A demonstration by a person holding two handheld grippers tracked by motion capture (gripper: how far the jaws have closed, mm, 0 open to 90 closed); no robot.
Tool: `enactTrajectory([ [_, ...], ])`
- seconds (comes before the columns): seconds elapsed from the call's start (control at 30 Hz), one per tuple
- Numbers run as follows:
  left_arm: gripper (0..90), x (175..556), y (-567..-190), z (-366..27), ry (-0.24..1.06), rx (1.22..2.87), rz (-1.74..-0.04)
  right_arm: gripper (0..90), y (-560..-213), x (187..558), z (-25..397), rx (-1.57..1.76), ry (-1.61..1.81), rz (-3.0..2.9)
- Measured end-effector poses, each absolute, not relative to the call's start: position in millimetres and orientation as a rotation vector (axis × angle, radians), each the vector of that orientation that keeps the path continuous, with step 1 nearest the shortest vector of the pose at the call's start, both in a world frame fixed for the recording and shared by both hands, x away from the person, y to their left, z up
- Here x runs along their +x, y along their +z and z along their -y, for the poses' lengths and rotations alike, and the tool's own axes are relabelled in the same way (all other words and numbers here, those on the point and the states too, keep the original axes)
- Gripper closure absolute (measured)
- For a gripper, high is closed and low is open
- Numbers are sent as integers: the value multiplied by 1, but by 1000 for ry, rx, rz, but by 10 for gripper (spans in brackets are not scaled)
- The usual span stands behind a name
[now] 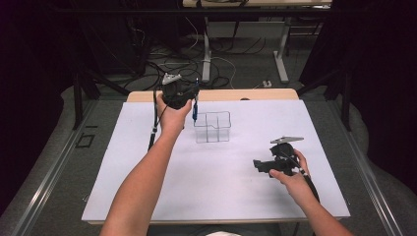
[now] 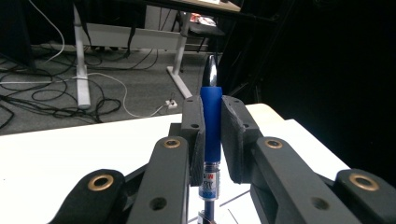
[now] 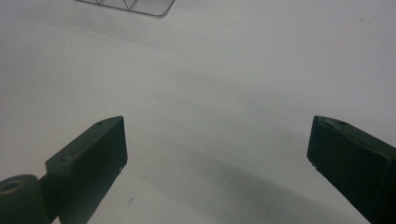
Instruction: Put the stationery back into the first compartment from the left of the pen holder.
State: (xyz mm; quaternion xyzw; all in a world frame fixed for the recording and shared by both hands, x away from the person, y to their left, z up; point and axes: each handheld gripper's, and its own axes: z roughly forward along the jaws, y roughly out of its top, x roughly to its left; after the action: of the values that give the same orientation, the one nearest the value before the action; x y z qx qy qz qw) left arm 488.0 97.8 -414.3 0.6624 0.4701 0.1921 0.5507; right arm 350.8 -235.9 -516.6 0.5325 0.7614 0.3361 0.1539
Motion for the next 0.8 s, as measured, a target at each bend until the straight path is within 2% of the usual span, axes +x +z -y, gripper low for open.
enactTrajectory([
  [0.8, 802, 498, -442, -83, 505, 1603, -1122, 23, -518, 351, 235, 1482, 960, -2208],
])
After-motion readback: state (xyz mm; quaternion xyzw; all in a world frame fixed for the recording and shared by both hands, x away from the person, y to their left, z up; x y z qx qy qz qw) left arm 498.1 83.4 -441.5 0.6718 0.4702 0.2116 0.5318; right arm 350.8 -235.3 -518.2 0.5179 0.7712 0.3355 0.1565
